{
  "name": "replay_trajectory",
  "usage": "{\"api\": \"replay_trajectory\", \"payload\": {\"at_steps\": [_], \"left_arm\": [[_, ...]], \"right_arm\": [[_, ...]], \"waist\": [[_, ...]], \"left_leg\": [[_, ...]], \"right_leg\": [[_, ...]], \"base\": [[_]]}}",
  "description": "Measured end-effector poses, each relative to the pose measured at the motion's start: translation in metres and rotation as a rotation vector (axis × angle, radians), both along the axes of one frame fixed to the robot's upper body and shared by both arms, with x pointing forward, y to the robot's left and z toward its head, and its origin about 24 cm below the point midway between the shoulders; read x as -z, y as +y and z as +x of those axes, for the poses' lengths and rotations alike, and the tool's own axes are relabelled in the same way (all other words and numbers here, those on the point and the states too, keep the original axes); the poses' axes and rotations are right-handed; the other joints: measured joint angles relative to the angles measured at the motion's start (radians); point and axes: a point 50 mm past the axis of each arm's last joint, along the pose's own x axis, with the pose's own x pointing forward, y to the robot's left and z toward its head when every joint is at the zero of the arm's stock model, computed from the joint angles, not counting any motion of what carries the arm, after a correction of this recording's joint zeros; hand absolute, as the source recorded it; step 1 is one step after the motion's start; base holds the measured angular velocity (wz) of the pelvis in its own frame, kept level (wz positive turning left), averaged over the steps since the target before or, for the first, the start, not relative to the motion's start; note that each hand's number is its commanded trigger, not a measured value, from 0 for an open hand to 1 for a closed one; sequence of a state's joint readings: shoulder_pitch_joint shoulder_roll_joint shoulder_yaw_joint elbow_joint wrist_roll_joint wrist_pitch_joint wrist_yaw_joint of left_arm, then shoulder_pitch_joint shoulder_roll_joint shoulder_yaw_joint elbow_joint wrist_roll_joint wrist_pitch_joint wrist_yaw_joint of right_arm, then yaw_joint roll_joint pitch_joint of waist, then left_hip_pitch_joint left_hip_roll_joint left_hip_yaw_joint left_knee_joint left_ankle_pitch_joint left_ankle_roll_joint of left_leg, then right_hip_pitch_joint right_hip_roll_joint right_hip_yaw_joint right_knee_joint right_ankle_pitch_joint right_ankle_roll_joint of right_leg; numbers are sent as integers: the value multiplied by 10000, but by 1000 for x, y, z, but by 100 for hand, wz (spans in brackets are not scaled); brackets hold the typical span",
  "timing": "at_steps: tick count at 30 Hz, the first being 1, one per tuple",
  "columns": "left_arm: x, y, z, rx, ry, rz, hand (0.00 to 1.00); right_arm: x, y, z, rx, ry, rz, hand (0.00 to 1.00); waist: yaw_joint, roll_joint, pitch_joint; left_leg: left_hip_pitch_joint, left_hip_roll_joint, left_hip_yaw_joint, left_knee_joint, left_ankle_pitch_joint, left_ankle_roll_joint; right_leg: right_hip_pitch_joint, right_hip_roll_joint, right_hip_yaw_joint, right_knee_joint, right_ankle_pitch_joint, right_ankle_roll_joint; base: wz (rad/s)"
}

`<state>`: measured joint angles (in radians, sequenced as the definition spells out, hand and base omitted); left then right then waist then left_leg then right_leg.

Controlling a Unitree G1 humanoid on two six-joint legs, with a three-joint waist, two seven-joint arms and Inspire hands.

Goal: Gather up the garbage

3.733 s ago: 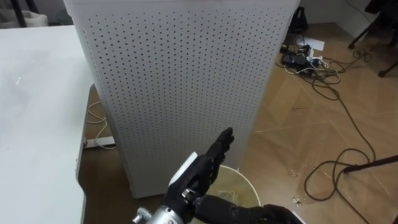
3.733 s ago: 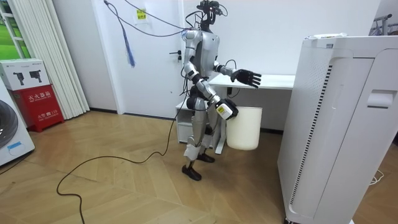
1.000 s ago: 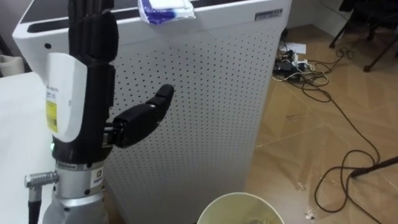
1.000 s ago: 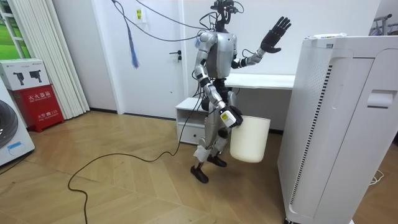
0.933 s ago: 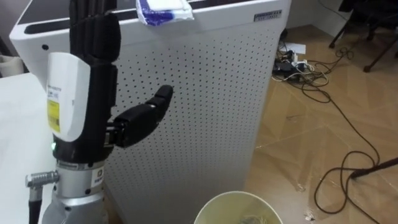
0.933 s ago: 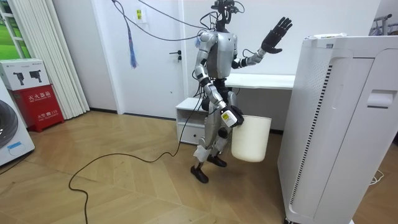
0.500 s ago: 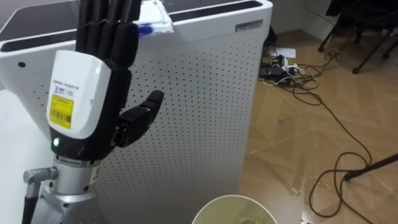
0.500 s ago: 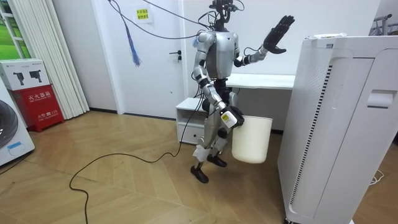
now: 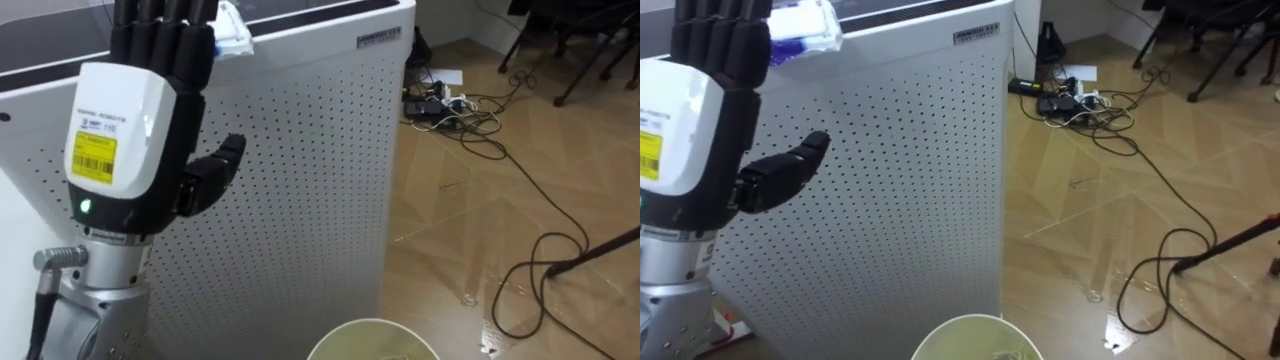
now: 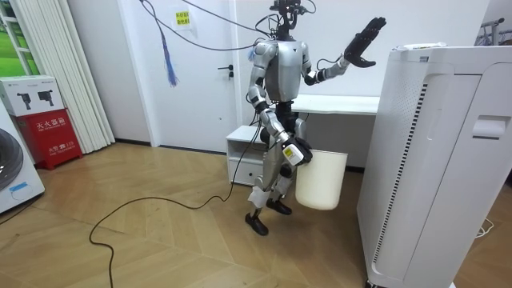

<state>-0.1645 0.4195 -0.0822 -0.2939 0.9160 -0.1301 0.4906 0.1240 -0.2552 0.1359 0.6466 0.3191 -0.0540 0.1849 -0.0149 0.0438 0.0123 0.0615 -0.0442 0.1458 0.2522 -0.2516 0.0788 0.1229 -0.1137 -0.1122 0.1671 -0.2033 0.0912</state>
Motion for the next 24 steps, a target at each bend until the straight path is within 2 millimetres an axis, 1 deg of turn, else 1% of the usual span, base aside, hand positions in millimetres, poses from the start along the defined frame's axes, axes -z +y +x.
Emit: {"api": "replay_trajectory", "payload": {"at_steps": [2,3,4,7,11,14,16,17,18,19,20,21,22,23,24], "left_arm": [[-3,1,2,-64,-57,41,0],[-5,2,5,-98,-81,138,0],[-7,4,10,-163,-10,336,0],[-8,12,24,-622,367,757,0],[-8,19,27,-1050,561,742,0],[-11,23,27,-1244,454,664,0],[-12,27,27,-1464,401,606,0],[-13,27,27,-1503,403,618,0],[-13,28,27,-1554,419,611,0],[-13,29,28,-1587,439,563,0],[-13,31,28,-1631,433,531,0],[-15,35,29,-1833,379,442,0],[-12,40,32,-2051,564,523,0],[-12,43,34,-2150,644,643,0],[-12,46,37,-2189,754,624,0]], "right_arm": [[0,0,0,-236,15,-243,100],[-1,0,1,-416,-3,-408,100],[-2,0,2,-479,-27,-463,100],[-2,-1,2,-699,55,-596,100],[-2,-3,2,-778,138,-669,100],[-5,-8,3,-791,108,-849,100],[-6,-12,3,-804,116,-1013,100],[-7,-13,3,-817,117,-1050,100],[-7,-14,3,-841,121,-1112,100],[-8,-15,4,-861,96,-1131,100],[-8,-14,4,-884,64,-1119,100],[-11,-13,9,-972,-115,-1136,100],[-13,-13,10,-1011,-220,-1170,100],[-14,-12,11,-999,-288,-1135,100],[-16,-12,12,-875,-365,-1093,100]], "waist": [[-7,64,38],[-25,117,71],[-33,157,86],[-36,226,65],[-50,268,44],[-37,362,-13],[-66,466,-83],[-57,489,-95],[-27,563,-82],[40,662,-59],[86,679,-71],[125,754,-10],[67,846,-30],[-25,768,21],[-171,606,109]], "left_leg": [[32,1,47,-10,0,0],[31,-1,49,-19,0,0],[30,-6,59,-61,1,-2],[111,-6,87,-183,35,-38],[148,7,87,-185,35,-39],[157,-1,22,-186,35,-39],[207,-6,-183,-193,35,-40],[240,-2,-234,-194,36,-40],[379,27,-564,-225,43,-49],[577,98,-1129,-343,64,-82],[632,144,-1372,-417,62,-86],[653,260,-1583,-408,38,-129],[506,369,-1414,-392,94,-356],[424,341,-1210,-265,142,-547],[90,352,-656,-317,106,-804]], "right_leg": [[-1,3,65,1,0,0],[-6,3,76,0,0,0],[-2,8,159,0,0,0],[-15,26,289,5,0,0],[-21,51,439,-1,1,-3],[-29,52,446,6,2,-4],[-29,64,439,55,2,-4],[-47,71,436,87,2,-4],[-136,115,412,394,-26,-52],[-406,221,335,904,-222,-303],[-551,369,403,774,-277,-410],[-740,750,706,71,214,-596],[-583,755,440,-158,652,-699],[-520,677,483,-186,657,-708],[-508,576,866,-188,657,-708]], "base": [[-10],[-4],[-5],[-10],[-13],[-5],[0],[-5],[-19],[-29],[-48],[-32],[-15],[23],[51]]}}
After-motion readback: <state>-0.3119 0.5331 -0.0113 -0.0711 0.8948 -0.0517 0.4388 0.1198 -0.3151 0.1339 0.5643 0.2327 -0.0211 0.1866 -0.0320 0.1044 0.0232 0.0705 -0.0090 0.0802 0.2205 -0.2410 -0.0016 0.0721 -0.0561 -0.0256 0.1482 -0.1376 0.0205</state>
